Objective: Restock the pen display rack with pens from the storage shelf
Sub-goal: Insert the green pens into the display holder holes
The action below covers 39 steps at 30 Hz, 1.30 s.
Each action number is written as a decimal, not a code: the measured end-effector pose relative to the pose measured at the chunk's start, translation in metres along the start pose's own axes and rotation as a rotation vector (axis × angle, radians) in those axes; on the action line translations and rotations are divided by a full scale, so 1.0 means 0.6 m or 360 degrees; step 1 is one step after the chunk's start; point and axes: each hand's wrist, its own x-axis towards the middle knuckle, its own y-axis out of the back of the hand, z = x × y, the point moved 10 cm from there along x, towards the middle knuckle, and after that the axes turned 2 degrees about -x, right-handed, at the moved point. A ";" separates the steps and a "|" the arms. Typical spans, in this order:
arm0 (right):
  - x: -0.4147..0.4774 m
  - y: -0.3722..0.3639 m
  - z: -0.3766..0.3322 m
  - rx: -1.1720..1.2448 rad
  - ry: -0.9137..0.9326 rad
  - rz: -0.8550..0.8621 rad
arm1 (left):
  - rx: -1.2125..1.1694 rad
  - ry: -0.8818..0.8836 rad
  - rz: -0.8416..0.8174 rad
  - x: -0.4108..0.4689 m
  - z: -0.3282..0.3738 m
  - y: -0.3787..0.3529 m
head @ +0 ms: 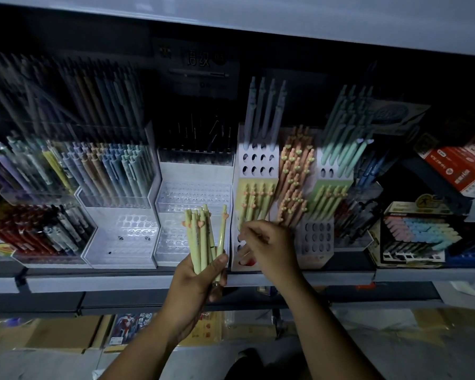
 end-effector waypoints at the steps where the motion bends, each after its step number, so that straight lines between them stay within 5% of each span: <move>1: -0.004 -0.009 -0.009 0.0130 -0.0010 -0.0081 | 0.0012 -0.0004 -0.0005 0.001 0.000 0.000; 8: -0.006 -0.042 -0.010 0.0278 -0.0071 -0.0381 | 0.0086 0.0029 -0.0055 0.008 -0.006 -0.005; 15: 0.019 0.039 -0.015 0.0618 -0.0044 0.0142 | 0.0028 0.0080 -0.0027 0.006 -0.008 0.000; 23: 0.045 0.122 -0.018 -0.0040 0.0239 0.0594 | -0.0069 0.0080 -0.0058 0.005 -0.006 -0.002; 39: 0.064 0.064 -0.022 -0.0651 0.0316 0.0359 | -0.0068 0.0048 0.0029 0.004 -0.007 0.018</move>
